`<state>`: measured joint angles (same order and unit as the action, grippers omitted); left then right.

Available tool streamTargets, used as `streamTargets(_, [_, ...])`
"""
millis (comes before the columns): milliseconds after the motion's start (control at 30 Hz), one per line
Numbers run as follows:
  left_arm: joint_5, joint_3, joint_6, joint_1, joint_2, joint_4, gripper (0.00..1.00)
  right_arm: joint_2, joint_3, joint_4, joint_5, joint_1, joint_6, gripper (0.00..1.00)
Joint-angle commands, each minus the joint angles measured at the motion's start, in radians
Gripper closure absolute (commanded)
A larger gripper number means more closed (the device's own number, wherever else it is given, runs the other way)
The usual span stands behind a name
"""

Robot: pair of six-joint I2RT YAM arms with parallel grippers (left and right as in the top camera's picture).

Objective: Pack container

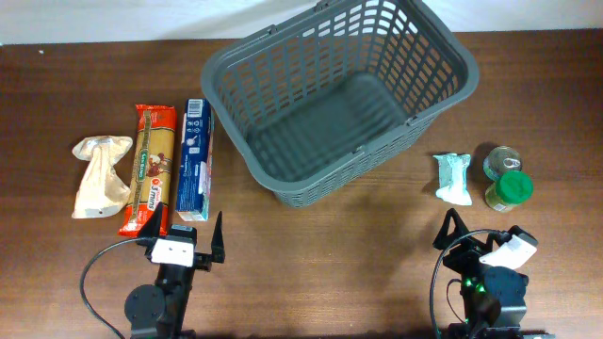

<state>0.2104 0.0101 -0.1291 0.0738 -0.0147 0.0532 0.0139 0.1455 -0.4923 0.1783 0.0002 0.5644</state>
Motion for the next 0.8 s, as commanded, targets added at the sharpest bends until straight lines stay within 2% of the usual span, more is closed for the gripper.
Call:
streamTargets(0, [0.011,-0.001,0.005,-0.004,0.009,0.008,0.01,-0.01,-0.008,0.0,0.012,0.006,-0.01,0.01])
streamTargets(433, [0.025,-0.001,0.006,-0.004,0.009,0.007,0.01,-0.01,-0.008,0.0,0.007,0.006,-0.008,0.01])
streamTargets(533, [0.064,0.002,0.005,-0.004,0.009,0.008,0.01,-0.01,-0.008,0.021,-0.068,0.006,-0.006,0.01])
streamTargets(667, [0.067,0.06,0.006,-0.004,0.006,0.04,0.01,-0.003,0.044,0.024,-0.154,0.006,-0.014,0.01])
streamTargets(767, [0.056,0.17,0.006,-0.004,-0.019,0.139,0.01,0.039,0.14,0.007,-0.153,0.006,-0.041,0.01])
